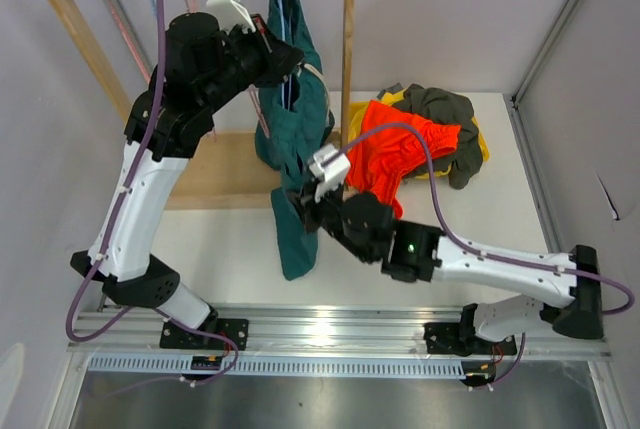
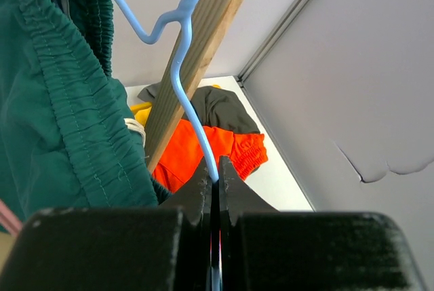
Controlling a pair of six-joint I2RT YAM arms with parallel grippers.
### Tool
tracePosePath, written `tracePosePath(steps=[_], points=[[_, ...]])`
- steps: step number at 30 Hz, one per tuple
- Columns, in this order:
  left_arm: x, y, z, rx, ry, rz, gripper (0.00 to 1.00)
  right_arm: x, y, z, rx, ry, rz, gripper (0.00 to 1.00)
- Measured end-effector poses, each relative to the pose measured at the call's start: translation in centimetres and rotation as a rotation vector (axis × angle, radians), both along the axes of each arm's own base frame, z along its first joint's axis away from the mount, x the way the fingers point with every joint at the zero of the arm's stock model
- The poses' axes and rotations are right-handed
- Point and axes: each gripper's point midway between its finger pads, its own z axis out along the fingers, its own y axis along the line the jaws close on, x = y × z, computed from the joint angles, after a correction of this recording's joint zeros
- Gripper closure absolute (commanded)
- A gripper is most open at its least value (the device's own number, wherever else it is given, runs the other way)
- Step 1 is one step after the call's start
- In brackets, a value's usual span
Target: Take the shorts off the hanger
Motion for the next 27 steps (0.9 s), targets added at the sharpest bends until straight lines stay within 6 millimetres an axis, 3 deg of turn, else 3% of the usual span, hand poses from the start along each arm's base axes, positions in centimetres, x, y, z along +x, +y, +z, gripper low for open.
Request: tracePosePath(steps=[4, 8, 10, 12, 16, 19, 22, 27], points=[[-0.2, 0.3, -0.1, 0.01, -0.002, 0.01, 1.0, -6.9, -1.3, -0.1, 0.025, -0.009, 0.052, 1.0], [-0.1, 1.0, -0.2, 0.035, -0.002, 0.041, 1.0, -13.8, -2.9, -2.1, 0.008, 0.015, 0.092, 1.0], [-0.2, 1.2, -0.7, 0.059, 0.018, 0.042, 1.0, -15.5, -3.5, -3.6, -0.024, 0.025, 0.08, 1.0], [-0.3, 1.2, -0.8, 0.067, 0.027, 0.04, 1.0, -15.9, -4.0, -4.8, -0.05, 0.027, 0.044, 1.0], [-0.3, 1.1, -1.7, 0.079, 0.052, 0.036, 1.0, -14.8, -4.4, -5.8, -0.08, 0.014, -0.023, 1.0], [-0.5, 1.1, -3.0, 0.093, 0.075, 0.032, 1.0, -12.1, -4.2, -5.3, -0.078, 0.004, -0.062, 1.0], [-1.5, 1.1, -4.3, 0.1, 0.095, 0.023, 1.0, -7.9, -4.3, -4.8, -0.083, -0.003, -0.104, 1.0], [-5.6, 1.2, -4.4, 0.086, 0.1, -0.03, 1.0, 3.6, -8.0, -3.3, -0.057, 0.017, -0.28, 1.0]])
